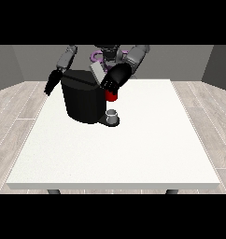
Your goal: Insert the coffee pod into the coffee machine and close the lid
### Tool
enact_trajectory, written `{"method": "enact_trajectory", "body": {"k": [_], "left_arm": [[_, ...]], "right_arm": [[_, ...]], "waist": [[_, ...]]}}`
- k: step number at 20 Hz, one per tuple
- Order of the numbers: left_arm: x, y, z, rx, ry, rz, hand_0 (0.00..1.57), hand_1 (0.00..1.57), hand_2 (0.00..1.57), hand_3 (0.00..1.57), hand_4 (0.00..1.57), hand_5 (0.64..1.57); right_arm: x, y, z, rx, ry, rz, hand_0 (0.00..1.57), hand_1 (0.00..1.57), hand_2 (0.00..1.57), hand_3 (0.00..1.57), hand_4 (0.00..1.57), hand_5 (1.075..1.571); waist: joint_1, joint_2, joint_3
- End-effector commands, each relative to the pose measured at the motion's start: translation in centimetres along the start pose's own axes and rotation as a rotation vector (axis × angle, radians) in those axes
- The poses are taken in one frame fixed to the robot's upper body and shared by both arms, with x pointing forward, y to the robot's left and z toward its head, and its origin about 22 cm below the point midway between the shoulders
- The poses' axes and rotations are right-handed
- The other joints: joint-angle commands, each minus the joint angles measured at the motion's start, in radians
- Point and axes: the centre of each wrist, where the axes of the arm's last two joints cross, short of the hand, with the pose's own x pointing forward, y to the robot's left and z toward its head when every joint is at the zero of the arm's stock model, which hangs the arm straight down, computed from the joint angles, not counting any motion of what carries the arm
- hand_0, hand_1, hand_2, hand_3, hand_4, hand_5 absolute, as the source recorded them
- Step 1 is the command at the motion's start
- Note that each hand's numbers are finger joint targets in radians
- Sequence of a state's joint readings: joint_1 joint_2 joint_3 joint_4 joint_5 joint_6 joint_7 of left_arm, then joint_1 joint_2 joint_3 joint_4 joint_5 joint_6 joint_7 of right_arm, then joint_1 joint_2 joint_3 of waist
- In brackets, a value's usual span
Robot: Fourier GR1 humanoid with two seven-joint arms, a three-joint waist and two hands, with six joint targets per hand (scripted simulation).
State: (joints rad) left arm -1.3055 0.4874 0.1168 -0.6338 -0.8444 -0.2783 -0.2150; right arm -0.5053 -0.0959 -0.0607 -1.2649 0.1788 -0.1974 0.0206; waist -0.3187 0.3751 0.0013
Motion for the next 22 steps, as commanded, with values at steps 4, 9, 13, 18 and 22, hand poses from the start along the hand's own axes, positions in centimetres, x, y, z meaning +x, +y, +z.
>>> {"method": "enact_trajectory", "body": {"k": [4,9,13,18,22], "left_arm": [[-0.8,-0.3,0.5,0.031,-0.063,-0.058,1.14,1.14,1.12,0.84,0.0,1.571],[-1.1,0.2,0.7,0.095,-0.024,-0.134,0.81,0.81,0.91,0.66,0.0,1.571],[-2.4,0.5,1.1,0.068,0.035,-0.134,0.0,0.0,0.67,0.54,0.0,1.571],[-2.4,2.1,1.5,0.085,0.003,-0.152,0.0,0.0,0.56,0.46,0.0,1.571],[-3.3,1.1,1.8,0.072,0.0,-0.153,0.0,0.0,0.43,0.33,0.0,1.571]], "right_arm": [[-0.9,1.0,1.0,-0.015,0.005,0.01,0.0,0.0,0.0,0.0,0.16,1.571],[1.6,-0.7,-0.6,0.013,-0.047,0.022,0.0,0.0,0.0,0.0,0.2,1.571],[1.3,2.5,1.1,0.005,-0.031,0.021,0.0,0.0,0.0,0.0,0.12,1.571],[0.6,1.0,0.6,0.019,-0.018,-0.011,0.0,0.0,0.0,0.0,0.15,1.571],[0.7,0.3,0.5,0.007,-0.015,0.01,0.0,0.0,0.0,0.0,0.0,1.571]], "waist": [[0.007,0.021,-0.0012],[-0.026,0.039,-0.0013],[-0.039,0.019,-0.0014],[-0.016,0.018,-0.001],[-0.001,0.018,-0.0012]]}}
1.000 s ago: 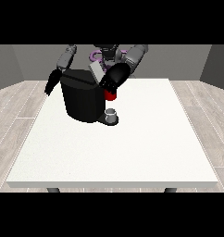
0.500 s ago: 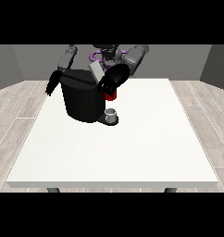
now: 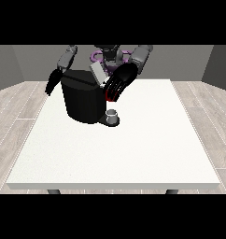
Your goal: Insert the coffee pod into the coffee machine and close the lid
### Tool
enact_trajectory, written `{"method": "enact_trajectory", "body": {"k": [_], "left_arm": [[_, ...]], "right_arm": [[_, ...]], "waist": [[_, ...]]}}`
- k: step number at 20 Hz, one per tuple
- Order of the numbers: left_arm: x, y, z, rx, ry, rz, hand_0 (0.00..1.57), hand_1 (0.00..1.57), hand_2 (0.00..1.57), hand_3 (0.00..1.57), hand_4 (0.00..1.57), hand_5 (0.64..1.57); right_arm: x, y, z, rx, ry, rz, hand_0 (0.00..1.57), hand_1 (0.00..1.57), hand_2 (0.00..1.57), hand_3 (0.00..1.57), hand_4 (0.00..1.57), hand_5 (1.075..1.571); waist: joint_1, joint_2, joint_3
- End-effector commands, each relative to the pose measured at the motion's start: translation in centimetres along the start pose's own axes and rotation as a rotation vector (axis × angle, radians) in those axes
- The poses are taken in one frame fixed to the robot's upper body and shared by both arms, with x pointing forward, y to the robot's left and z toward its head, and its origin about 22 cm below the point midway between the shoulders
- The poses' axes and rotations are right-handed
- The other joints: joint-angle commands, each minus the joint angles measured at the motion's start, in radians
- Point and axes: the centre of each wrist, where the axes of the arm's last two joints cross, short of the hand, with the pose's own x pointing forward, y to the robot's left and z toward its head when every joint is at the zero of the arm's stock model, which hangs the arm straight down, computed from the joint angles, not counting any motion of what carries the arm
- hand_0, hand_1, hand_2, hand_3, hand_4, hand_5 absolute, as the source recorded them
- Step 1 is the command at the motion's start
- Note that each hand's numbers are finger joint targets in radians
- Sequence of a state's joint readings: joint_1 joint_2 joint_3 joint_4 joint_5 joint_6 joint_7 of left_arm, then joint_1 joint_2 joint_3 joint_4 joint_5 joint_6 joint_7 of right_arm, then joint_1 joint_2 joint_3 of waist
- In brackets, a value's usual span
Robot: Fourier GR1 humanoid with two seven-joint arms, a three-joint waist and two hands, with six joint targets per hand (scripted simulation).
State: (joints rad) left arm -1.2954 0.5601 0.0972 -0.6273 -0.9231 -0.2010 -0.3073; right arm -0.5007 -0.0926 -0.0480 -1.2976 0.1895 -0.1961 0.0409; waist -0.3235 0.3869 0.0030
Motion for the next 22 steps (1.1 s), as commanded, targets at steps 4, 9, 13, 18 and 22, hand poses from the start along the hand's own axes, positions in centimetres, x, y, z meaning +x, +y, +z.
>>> {"method": "enact_trajectory", "body": {"k": [4,9,13,18,22], "left_arm": [[-0.9,-4.4,0.6,-0.096,0.059,0.053,0.0,0.0,0.22,0.15,0.0,1.571],[0.7,-9.7,0.8,-0.191,0.031,0.155,0.0,0.0,0.0,0.0,0.0,1.571],[-0.1,-15.3,3.1,-0.24,0.068,0.292,0.0,0.0,0.28,0.0,0.0,1.571],[2.4,-23.6,5.6,-0.195,0.098,0.873,0.0,0.0,0.0,0.0,0.42,1.571],[2.7,-30.1,10.4,-0.152,0.233,1.184,0.0,0.0,0.0,0.0,0.07,1.571]], "right_arm": [[-3.5,0.9,2.8,0.016,0.086,-0.007,0.0,0.0,0.0,0.0,0.0,1.571],[-6.3,-1.2,3.6,-0.028,0.172,-0.027,0.0,0.0,0.0,0.0,0.0,1.571],[-8.2,-0.6,6.5,-0.028,0.244,-0.012,0.0,0.0,0.0,0.0,0.0,1.571],[-11.1,-2.0,9.4,-0.047,0.335,-0.048,0.0,0.0,0.0,0.0,0.0,1.571],[-9.4,-1.5,8.6,-0.005,0.272,-0.115,0.0,0.0,0.0,0.0,0.0,1.571]], "waist": [[0.042,-0.104,-0.0026],[0.133,-0.2,-0.0024],[0.168,-0.323,-0.0032],[0.271,-0.489,-0.0042],[0.333,-0.583,-0.005]]}}
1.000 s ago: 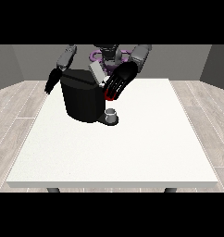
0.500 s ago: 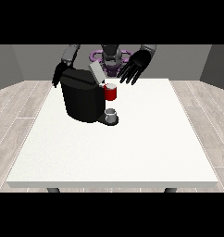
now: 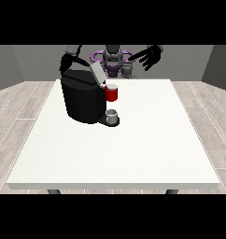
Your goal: Insert the coffee pod into the coffee machine and close the lid
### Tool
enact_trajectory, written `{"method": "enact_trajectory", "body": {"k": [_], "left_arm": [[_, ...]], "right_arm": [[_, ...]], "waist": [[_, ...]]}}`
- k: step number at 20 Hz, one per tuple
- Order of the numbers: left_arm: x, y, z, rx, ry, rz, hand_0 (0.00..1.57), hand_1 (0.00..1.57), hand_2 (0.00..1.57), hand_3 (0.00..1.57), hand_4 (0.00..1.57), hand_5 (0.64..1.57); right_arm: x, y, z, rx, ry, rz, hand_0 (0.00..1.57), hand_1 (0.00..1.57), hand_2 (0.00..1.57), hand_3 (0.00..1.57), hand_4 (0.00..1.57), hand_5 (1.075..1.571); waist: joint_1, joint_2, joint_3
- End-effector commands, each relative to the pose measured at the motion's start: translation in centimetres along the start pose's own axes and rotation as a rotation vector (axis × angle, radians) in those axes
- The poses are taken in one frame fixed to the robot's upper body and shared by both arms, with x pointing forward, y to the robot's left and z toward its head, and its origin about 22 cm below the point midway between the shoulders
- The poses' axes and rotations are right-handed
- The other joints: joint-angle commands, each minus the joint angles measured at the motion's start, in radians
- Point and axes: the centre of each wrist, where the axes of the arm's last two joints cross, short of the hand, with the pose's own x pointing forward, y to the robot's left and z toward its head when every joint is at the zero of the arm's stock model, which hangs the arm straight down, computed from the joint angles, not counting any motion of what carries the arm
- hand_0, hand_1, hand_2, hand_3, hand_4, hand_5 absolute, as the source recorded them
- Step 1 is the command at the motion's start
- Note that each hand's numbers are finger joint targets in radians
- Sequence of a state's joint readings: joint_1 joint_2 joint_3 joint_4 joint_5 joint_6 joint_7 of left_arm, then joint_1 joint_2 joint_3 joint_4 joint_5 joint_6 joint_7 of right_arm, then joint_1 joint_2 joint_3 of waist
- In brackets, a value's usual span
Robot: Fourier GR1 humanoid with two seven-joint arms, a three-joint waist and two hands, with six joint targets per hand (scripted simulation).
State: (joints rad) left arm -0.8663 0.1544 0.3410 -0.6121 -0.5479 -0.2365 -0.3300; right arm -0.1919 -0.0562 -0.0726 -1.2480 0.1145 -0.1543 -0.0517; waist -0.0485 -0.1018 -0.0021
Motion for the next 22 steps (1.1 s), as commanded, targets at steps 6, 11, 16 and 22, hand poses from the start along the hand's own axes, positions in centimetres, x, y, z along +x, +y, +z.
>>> {"method": "enact_trajectory", "body": {"k": [6,11,16,22], "left_arm": [[-8.0,-7.2,6.3,0.016,0.168,0.317,0.0,0.0,0.0,0.0,0.37,1.571],[-8.9,-8.1,8.1,-0.009,0.174,0.355,0.0,0.0,0.0,0.0,0.42,1.571],[-7.3,-9.2,7.3,-0.004,0.095,0.402,0.0,0.0,0.0,0.0,0.37,1.571],[-4.8,-8.4,7.1,-0.053,0.065,0.391,0.0,0.0,0.0,0.0,0.4,1.571]], "right_arm": [[3.3,1.5,0.0,0.15,-0.059,-0.008,0.0,0.0,0.0,0.0,0.06,1.571],[4.7,-3.3,-1.9,0.135,-0.096,0.081,0.0,0.0,0.0,0.0,0.24,1.571],[7.6,-4.2,-5.6,0.051,-0.095,0.008,0.0,0.0,0.0,0.0,0.0,1.571],[5.0,-6.0,-5.8,0.036,0.016,-0.07,0.0,0.0,0.0,0.0,0.08,1.571]], "waist": [[0.095,-0.182,0.0017],[0.177,-0.173,0.0023],[0.232,-0.095,0.0024],[0.291,-0.102,0.0027]]}}
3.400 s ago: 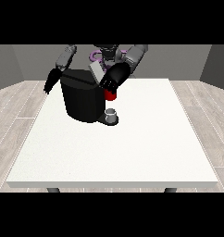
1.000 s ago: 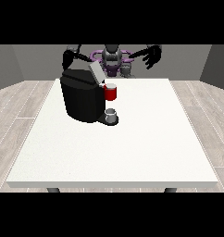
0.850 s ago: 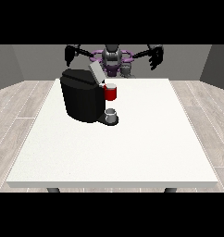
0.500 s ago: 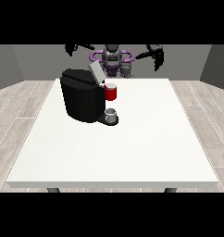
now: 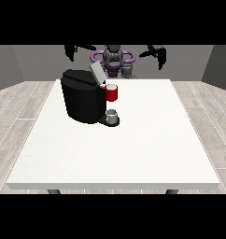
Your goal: Insert the coffee pod into the coffee machine and close the lid
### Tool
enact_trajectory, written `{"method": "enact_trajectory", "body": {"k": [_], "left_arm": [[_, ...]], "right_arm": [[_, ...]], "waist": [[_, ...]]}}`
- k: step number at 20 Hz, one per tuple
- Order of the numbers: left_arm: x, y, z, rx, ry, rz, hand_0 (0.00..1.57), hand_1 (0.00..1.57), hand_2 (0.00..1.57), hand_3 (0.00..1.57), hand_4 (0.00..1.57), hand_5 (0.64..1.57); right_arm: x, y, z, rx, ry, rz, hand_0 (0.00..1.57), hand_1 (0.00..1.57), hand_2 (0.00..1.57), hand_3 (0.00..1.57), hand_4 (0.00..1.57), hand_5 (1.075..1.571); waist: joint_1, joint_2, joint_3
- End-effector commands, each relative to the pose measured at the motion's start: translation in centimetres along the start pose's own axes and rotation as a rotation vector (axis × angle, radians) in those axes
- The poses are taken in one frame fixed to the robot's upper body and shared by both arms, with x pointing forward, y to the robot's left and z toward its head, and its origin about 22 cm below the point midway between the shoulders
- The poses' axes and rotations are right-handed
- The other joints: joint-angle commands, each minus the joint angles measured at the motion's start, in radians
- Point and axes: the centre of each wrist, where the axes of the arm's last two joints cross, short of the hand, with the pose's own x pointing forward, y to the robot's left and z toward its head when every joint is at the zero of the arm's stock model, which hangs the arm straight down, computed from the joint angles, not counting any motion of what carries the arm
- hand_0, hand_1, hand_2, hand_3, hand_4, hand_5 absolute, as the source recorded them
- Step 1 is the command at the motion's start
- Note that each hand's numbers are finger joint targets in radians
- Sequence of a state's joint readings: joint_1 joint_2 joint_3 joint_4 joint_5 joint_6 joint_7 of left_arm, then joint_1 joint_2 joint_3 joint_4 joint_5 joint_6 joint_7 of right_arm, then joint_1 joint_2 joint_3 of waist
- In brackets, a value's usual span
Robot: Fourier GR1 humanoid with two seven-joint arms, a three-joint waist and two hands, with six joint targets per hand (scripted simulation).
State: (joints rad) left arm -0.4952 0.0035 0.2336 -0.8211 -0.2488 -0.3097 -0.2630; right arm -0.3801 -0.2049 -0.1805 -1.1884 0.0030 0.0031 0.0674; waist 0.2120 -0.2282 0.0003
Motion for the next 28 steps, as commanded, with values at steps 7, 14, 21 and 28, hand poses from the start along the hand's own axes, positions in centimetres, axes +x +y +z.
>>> {"method": "enact_trajectory", "body": {"k": [7,14,21,28], "left_arm": [[3.1,0.2,1.4,0.051,-0.064,-0.029,0.0,0.0,0.0,0.0,0.36,1.571],[6.7,0.9,2.3,0.074,-0.116,-0.041,0.0,0.0,0.0,0.0,0.3,1.571],[5.5,1.8,4.8,0.122,-0.175,-0.079,0.0,0.0,0.0,0.0,0.36,1.571],[6.7,1.8,6.2,0.144,-0.195,-0.068,0.0,0.0,0.0,0.0,0.34,1.571]], "right_arm": [[0.5,0.8,-2.0,0.017,0.034,-0.123,0.0,0.0,0.0,0.0,0.15,1.571],[2.1,2.4,-3.7,0.085,0.032,-0.078,0.0,0.0,0.0,0.0,0.0,1.571],[3.7,7.1,-4.3,0.162,-0.053,-0.052,0.0,0.0,0.0,0.0,0.0,1.571],[5.5,5.4,-5.6,0.16,-0.104,-0.033,0.0,0.0,0.0,0.0,0.13,1.571]], "waist": [[-0.004,0.101,0.0],[-0.005,0.143,-0.0001],[-0.036,0.228,-0.0003],[-0.043,0.252,-0.0002]]}}
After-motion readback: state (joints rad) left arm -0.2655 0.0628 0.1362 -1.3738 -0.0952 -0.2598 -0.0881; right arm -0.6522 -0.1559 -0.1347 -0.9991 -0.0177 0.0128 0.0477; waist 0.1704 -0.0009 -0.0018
